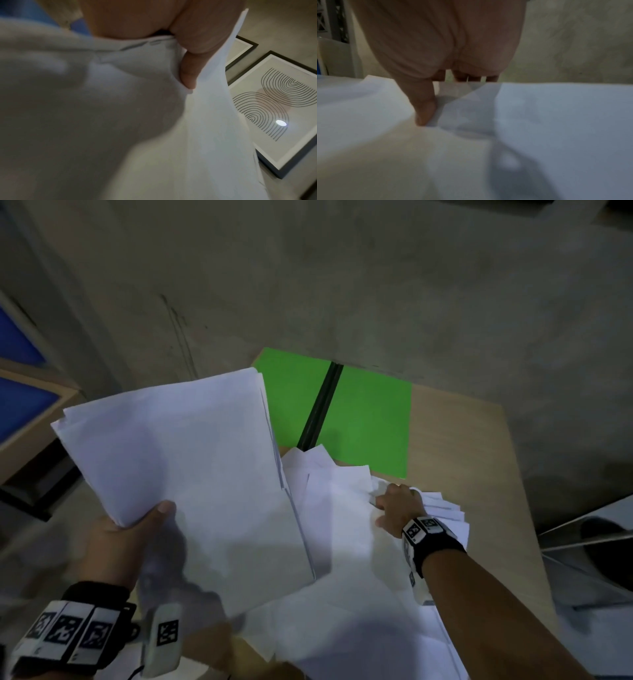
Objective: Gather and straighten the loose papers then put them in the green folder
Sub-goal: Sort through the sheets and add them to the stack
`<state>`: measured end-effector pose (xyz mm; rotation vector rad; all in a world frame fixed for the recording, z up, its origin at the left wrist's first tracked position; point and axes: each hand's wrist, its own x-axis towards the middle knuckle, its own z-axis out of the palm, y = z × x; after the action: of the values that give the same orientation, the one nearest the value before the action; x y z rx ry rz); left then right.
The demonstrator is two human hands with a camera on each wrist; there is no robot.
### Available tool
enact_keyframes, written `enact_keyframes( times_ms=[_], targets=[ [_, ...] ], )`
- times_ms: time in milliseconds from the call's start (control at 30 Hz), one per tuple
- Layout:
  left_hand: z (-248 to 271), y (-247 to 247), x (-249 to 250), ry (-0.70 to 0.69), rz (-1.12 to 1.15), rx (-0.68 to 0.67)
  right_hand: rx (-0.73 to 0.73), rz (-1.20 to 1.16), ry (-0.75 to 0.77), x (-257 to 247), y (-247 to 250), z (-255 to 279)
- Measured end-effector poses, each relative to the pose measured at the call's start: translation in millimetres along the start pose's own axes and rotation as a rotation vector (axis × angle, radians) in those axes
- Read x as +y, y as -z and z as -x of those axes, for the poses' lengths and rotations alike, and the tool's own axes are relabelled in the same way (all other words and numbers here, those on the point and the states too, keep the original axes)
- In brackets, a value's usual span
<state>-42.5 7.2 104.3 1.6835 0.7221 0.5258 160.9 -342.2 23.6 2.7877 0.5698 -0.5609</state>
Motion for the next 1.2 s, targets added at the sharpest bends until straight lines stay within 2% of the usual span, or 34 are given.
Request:
enact_keyframes(
  times_ms=[133, 233, 400, 500, 600, 633, 700, 767, 867, 933, 1067, 1200],
  targets=[
    [-1.1, 2.1, -6.4, 0.054, -0.004, 0.002, 0.146, -0.258, -0.047, 10.8, 8.3, 3.1],
    [-1.9, 1.0, -7.9, 0.109, 0.02, 0.004, 0.297, -0.494, -0.113, 29.9, 34.2, 8.4],
    [-9.0, -3.1, -11.7, 0.18, 0.126, -0.022, 0.482, -0.904, -0.24, 55.1, 77.6, 48.6],
    [-7.1, -11.5, 4.7, 0.201, 0.106, -0.036, 0.44, -1.058, -0.355, 41.0, 53.2, 62.0],
    [-2.7, -22.8, 16.2, 0.163, 0.096, -0.053, 0.37, -0.982, -0.436, 12.5, 12.0, 60.5],
    [-1.1, -25.0, 19.6, 0.172, 0.091, -0.044, 0.319, -0.996, -0.441, 1.3, -1.1, 60.1],
    [-3.2, -25.5, 18.4, 0.193, 0.075, -0.054, 0.116, -1.174, -0.508, -23.1, -24.6, 60.7],
    [-4.8, -25.6, 14.3, 0.204, 0.09, -0.081, -0.05, -1.055, -0.637, -44.8, -38.3, 63.5],
    [-3.2, -26.1, 15.5, 0.229, 0.111, -0.081, -0.131, -0.835, -0.714, -60.4, -40.4, 60.8],
    [-2.0, -25.5, 16.8, 0.233, 0.081, -0.065, -0.146, -0.878, -0.713, -61.6, -40.5, 54.2],
    [0.7, -26.4, 18.4, 0.223, 0.07, -0.079, -0.179, -0.903, -0.591, -56.4, -42.3, 48.2],
    [2.4, -29.4, 18.5, 0.226, 0.079, -0.109, -0.066, -1.007, -0.492, -54.0, -47.5, 55.3]
  ],
)
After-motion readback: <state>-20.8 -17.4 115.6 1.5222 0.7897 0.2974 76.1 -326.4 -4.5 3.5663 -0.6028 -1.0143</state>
